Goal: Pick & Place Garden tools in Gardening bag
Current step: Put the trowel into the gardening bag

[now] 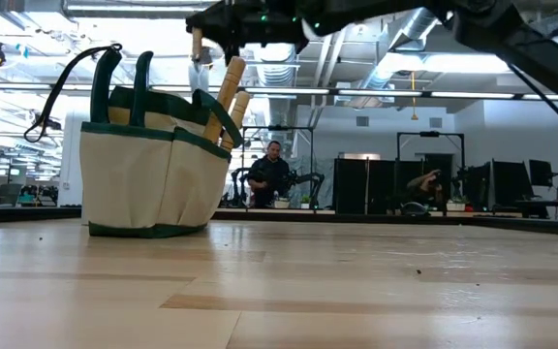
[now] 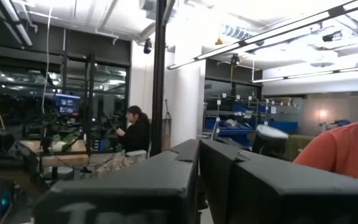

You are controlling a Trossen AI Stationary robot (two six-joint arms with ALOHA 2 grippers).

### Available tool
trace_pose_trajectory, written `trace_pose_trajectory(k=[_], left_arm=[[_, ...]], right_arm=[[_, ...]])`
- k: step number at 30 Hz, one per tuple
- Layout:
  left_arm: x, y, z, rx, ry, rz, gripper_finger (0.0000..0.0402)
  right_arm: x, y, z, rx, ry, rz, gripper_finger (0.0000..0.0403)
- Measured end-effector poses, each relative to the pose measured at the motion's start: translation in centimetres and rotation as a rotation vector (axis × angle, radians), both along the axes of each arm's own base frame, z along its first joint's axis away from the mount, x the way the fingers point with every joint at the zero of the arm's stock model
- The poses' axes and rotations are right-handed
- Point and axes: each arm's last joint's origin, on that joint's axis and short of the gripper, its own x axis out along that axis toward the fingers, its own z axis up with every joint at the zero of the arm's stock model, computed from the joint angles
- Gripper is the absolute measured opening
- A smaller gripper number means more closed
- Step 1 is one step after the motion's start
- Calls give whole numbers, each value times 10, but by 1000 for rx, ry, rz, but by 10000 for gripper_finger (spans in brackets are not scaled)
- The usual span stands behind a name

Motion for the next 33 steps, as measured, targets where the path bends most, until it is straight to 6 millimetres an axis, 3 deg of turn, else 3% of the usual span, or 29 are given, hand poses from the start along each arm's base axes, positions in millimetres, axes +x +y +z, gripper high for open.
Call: trace_pose_trajectory(k=[7,13,16,20,21,24,26,28,30,33], left_arm=[[-11,1,-1,-7,-23,12,3],[-13,2,-21,-40,13,18,3],[-14,3,-30,-65,28,21,3],[-17,3,-34,-75,13,35,3],[-18,3,-34,-75,10,40,3],[-18,4,-34,-75,2,49,3],[-17,4,-34,-77,1,56,3],[-15,4,-34,-82,8,71,3],[-13,4,-34,-84,14,82,3],[-8,4,-34,-83,22,83,3]], right_arm=[[8,-7,-17,7,-12,41,61],[-3,-14,-40,70,59,75,61],[-28,-3,-25,60,74,86,61],[-93,22,29,-80,-53,24,61],[-107,27,31,-101,-74,-2,61],[-137,38,10,-106,-152,-93,61],[-146,41,-17,-84,-190,-159,61],[-152,43,-29,-65,-279,-200,61],[-153,39,-40,-30,-340,-206,61],[-135,29,-75,31,-316,-203,61]])
